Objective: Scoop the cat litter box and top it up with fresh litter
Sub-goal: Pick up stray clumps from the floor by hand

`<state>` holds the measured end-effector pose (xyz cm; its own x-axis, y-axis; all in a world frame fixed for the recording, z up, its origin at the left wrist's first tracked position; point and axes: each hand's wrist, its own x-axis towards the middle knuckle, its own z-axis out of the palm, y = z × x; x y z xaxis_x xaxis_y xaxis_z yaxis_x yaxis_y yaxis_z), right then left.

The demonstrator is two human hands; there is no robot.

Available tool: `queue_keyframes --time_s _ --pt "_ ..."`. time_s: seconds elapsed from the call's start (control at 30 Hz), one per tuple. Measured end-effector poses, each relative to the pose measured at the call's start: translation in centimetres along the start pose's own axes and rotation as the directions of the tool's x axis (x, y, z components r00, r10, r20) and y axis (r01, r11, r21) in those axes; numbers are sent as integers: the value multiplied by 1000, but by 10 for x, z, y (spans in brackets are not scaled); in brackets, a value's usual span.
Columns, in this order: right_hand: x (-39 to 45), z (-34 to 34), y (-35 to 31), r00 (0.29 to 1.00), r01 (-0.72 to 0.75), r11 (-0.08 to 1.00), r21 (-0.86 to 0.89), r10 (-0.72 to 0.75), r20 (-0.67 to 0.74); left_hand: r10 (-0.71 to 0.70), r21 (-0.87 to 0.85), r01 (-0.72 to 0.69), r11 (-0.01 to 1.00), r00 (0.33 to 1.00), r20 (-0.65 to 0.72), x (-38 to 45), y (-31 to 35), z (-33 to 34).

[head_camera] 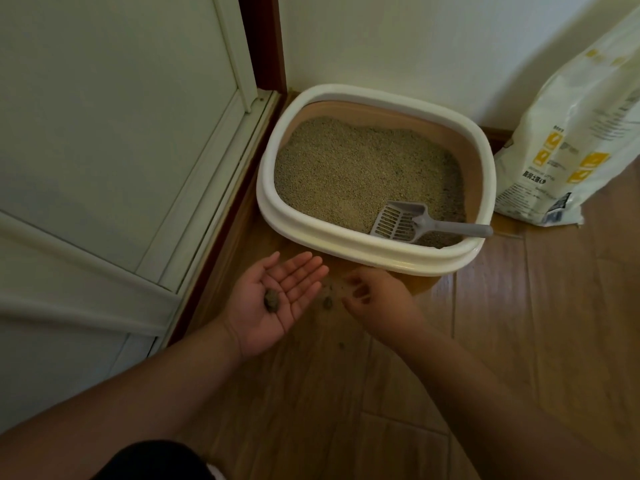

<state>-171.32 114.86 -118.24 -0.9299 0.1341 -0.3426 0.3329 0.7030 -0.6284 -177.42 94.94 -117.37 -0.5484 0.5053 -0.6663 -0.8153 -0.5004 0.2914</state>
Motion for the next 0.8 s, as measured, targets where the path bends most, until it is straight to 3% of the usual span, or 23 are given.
queue_keyframes --time_s 0.17,0.57,0.67,0.8 --pt "15 34 12 992 12 983 -181 11 127 14 7 -14 1000 1000 -21 -2 5 -2" --pt "42 68 23 965 127 945 -301 -47 259 25 0 -25 1000 999 -32 -2 9 -2" --pt "38 59 21 980 100 960 -260 -51 190 29 -8 -29 1000 999 -36 -2 9 -3" --pt "21 26 1 979 155 988 -12 -155 -131 39 -23 -41 999 998 -49 -1 7 -5"
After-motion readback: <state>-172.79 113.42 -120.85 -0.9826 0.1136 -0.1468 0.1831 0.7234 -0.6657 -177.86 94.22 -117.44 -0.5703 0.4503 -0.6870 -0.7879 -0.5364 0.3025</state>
